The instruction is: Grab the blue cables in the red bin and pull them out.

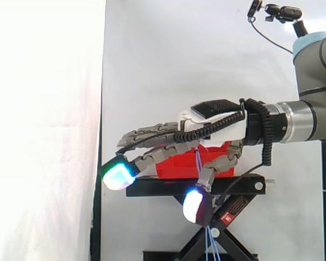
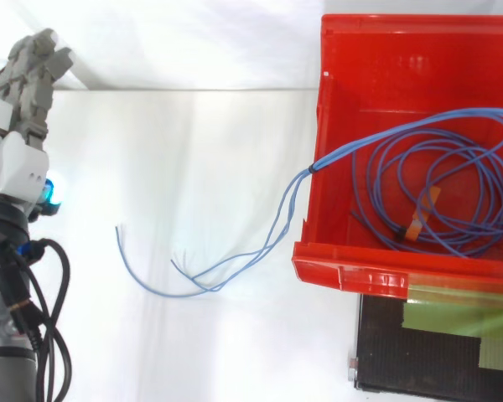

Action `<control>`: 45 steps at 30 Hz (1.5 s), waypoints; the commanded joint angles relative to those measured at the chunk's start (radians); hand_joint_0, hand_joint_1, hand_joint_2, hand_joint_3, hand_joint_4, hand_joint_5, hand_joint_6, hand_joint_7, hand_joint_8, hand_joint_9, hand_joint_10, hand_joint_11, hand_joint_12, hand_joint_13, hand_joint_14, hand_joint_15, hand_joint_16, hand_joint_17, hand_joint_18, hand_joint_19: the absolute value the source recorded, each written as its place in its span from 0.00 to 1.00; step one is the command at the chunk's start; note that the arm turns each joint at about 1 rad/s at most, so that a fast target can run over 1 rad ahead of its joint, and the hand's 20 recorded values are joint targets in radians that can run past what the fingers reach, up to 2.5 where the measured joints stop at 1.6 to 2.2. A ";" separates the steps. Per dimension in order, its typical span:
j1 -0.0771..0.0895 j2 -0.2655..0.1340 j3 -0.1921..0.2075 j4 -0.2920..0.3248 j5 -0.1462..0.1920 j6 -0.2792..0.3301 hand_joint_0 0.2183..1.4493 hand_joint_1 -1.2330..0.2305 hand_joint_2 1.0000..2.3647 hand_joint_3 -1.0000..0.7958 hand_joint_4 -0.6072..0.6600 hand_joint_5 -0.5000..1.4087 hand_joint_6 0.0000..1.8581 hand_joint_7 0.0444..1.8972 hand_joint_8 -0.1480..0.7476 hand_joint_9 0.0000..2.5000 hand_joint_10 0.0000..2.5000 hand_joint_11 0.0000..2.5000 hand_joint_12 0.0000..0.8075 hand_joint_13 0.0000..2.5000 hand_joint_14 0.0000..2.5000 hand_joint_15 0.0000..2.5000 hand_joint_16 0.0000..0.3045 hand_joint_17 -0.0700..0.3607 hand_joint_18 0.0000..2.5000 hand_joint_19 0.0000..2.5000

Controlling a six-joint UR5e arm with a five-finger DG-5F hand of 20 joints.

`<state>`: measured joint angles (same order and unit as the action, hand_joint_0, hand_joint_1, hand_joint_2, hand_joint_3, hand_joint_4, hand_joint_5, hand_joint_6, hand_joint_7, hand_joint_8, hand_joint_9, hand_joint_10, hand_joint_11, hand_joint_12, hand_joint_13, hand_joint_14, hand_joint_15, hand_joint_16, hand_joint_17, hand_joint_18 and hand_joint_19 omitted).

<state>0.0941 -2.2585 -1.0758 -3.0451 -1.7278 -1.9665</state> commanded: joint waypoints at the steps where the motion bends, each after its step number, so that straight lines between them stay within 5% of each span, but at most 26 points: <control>1: -0.008 -0.001 0.037 -0.090 -0.007 -0.031 0.48 0.30 0.00 0.00 0.65 0.42 0.00 0.07 0.42 0.04 0.00 0.05 0.40 0.00 0.00 0.13 0.15 0.40 0.00 0.20; 4: -0.016 0.000 0.054 -0.144 -0.027 -0.047 0.48 0.29 0.00 0.00 0.65 0.42 0.00 0.07 0.42 0.04 0.00 0.05 0.40 0.00 0.00 0.13 0.15 0.40 0.00 0.20; 15: -0.037 0.000 0.066 -0.162 -0.047 -0.076 0.48 0.29 0.00 0.00 0.65 0.42 0.00 0.07 0.42 0.05 0.00 0.04 0.40 0.00 0.00 0.13 0.15 0.40 0.00 0.20; 21: -0.065 -0.001 0.106 -0.176 -0.058 -0.148 0.48 0.29 0.00 0.00 0.66 0.44 0.00 0.08 0.44 0.06 0.00 0.04 0.40 0.01 0.00 0.13 0.15 0.40 0.00 0.21; 33: -0.120 0.000 0.129 -0.313 -0.052 -0.292 0.48 0.30 0.00 0.00 0.67 0.45 0.00 0.09 0.45 0.08 0.00 0.07 0.40 0.02 0.00 0.14 0.15 0.40 0.00 0.21; 45: -0.169 0.000 0.131 -0.311 -0.047 -0.398 0.48 0.28 0.00 0.00 0.67 0.49 0.00 0.10 0.47 0.15 0.00 0.09 0.40 0.06 0.00 0.13 0.15 0.40 0.03 0.19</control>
<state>-0.0611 -2.2580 -0.9453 -3.3569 -1.7751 -2.3448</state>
